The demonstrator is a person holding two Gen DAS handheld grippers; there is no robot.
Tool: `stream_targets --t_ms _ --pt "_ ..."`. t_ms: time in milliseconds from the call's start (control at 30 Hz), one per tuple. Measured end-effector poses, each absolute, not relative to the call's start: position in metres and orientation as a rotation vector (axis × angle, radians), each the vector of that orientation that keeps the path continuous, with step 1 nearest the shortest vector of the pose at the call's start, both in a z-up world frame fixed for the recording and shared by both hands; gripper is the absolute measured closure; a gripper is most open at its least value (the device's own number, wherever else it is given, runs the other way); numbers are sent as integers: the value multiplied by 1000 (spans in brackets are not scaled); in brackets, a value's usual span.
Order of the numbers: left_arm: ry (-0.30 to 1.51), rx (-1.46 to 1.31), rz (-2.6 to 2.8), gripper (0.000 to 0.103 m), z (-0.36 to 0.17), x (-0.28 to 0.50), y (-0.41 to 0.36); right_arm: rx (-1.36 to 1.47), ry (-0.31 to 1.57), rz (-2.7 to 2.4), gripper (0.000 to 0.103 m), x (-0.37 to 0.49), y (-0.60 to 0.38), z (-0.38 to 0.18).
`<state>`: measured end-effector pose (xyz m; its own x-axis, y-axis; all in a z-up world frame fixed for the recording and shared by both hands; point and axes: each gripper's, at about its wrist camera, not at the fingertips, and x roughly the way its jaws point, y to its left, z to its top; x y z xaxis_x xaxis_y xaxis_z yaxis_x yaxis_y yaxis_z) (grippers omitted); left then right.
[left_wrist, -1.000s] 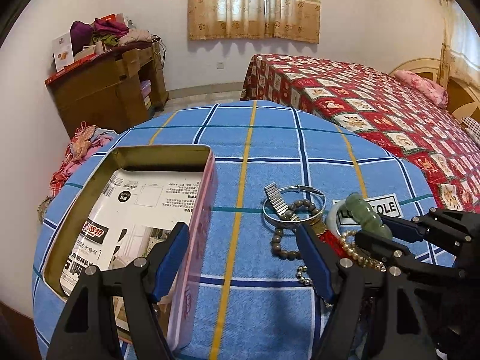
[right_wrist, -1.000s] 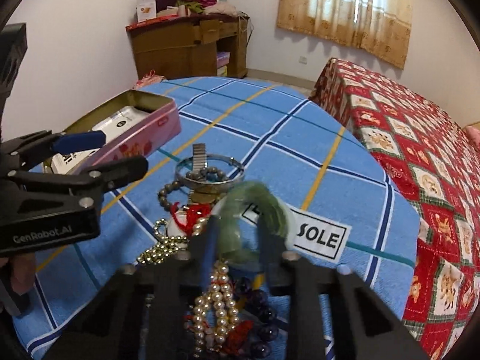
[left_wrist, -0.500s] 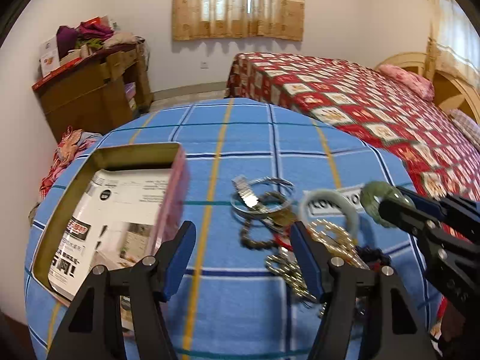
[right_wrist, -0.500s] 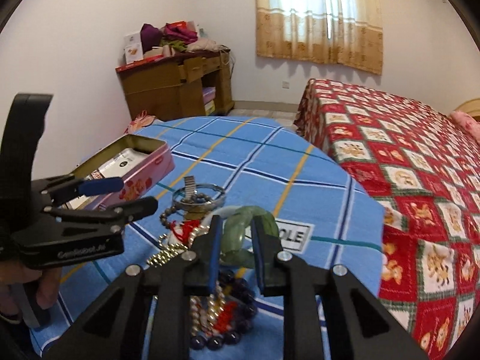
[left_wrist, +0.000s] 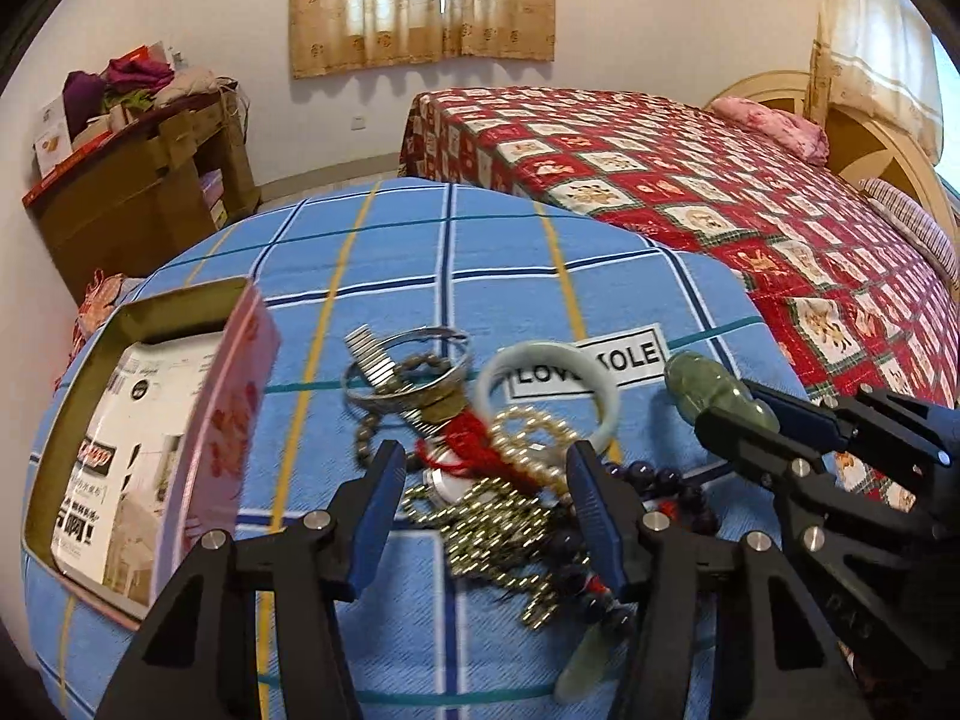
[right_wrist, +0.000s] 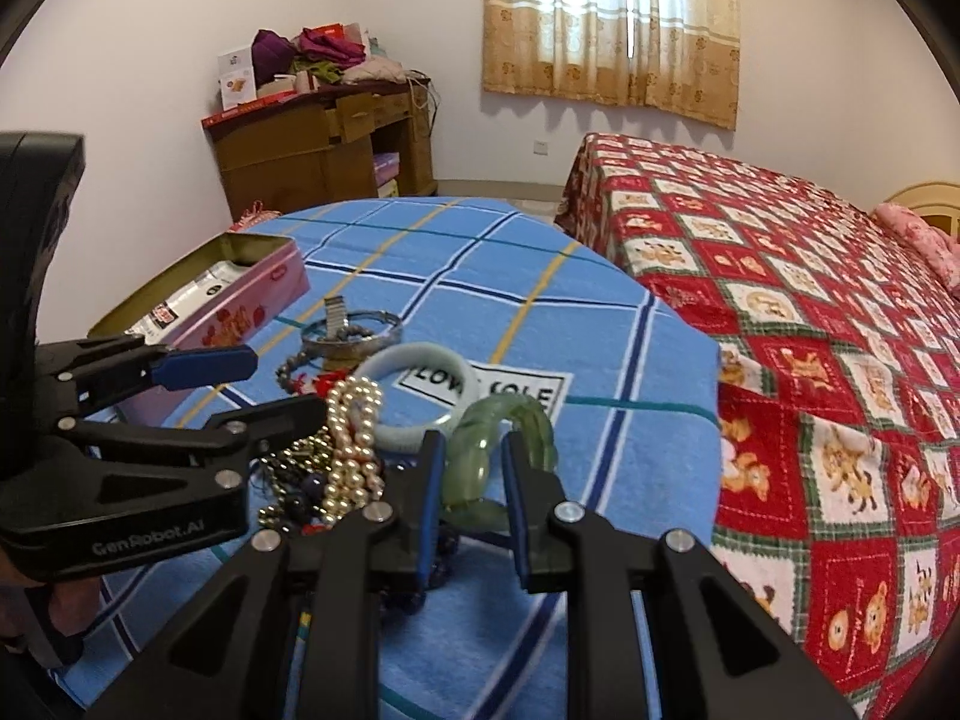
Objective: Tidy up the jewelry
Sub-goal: 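Grasp the pearl necklace with the left tool while the right tool holds the green bangle, then carry pearl necklace and green bangle into the pink tin while both tools release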
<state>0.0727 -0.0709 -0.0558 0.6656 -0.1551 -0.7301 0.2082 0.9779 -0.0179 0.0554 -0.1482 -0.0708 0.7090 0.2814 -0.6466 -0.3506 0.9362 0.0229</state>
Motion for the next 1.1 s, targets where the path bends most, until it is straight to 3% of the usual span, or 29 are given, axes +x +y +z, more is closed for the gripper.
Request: stream_targets --t_ms 100,167,233,267,300,367,1100 --pt "837 79 -229 47 -64 77 -82 -104 701 347 82 54 -149 -72" --pt "855 83 -260 60 -71 78 -89 -111 692 343 82 53 -148 -71" --pt "850 94 -268 65 -72 76 -92 -115 683 340 82 52 -148 -70" --pt "853 84 -288 81 -72 75 -92 -112 681 341 82 52 -148 -70" --pt "854 61 -311 83 -70 75 -90 -109 679 341 82 52 -149 -69" --pt "836 55 -320 96 -65 70 -87 -108 677 342 82 51 -149 -68" --pt "646 -70 -239 98 9 33 -7 -122 598 443 82 37 -117 -41"
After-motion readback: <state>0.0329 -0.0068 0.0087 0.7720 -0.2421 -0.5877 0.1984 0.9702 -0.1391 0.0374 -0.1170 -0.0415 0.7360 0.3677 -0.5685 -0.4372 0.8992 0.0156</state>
